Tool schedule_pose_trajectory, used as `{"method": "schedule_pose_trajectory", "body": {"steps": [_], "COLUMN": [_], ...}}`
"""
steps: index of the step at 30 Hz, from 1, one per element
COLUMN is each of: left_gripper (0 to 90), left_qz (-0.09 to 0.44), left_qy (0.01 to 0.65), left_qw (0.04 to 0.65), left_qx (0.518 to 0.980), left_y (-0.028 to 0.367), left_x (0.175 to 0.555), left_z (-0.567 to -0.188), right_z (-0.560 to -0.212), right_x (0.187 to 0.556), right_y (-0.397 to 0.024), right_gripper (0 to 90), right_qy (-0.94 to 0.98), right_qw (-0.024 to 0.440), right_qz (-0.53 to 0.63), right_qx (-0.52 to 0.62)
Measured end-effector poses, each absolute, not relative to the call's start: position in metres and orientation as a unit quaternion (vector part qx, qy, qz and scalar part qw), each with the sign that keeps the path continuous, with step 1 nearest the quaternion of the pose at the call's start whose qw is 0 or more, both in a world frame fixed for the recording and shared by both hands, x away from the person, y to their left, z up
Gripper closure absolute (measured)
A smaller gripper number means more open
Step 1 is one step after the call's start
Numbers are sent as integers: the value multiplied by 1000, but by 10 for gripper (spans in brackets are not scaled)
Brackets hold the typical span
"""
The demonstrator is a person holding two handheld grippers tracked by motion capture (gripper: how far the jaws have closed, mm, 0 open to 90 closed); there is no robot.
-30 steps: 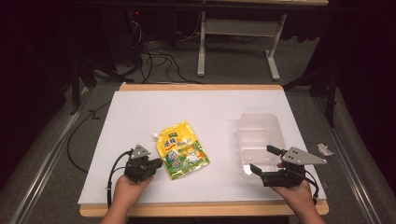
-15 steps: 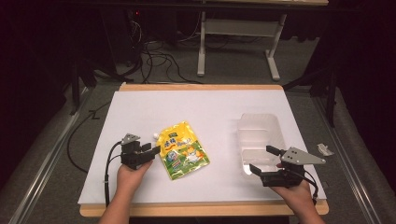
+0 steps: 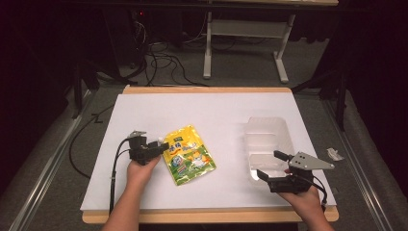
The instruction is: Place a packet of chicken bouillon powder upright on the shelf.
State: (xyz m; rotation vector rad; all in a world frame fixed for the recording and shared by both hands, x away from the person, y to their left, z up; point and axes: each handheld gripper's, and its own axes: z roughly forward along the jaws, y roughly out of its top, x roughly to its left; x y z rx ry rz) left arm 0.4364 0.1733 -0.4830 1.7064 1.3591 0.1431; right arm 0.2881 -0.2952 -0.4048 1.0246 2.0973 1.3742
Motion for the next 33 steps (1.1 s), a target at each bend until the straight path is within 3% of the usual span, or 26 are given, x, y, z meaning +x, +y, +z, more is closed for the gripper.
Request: {"method": "schedule_pose_trajectory", "body": {"steps": [3, 19, 28, 33], "left_gripper": [409, 713, 868, 900], "left_qz": [48, 25, 56, 71], "left_qy": [556, 551, 525, 516], "left_qw": [457, 454, 449, 453], "left_qx": [693, 700, 720, 724], "left_y": [174, 173, 166, 163], "left_x": [438, 437, 431, 428], "left_z": [-485, -488, -485, -483], "right_z": [-405, -405, -404, -404], "right_x": [288, 288, 288, 287], "right_y": [-296, -297, -298, -298], "right_gripper": [77, 80, 85, 86], "right_qy": [757, 754, 753, 753], "right_qw": [216, 215, 217, 217], "right_qz": [495, 496, 498, 497], "right_qx": [368, 373, 372, 373]}}
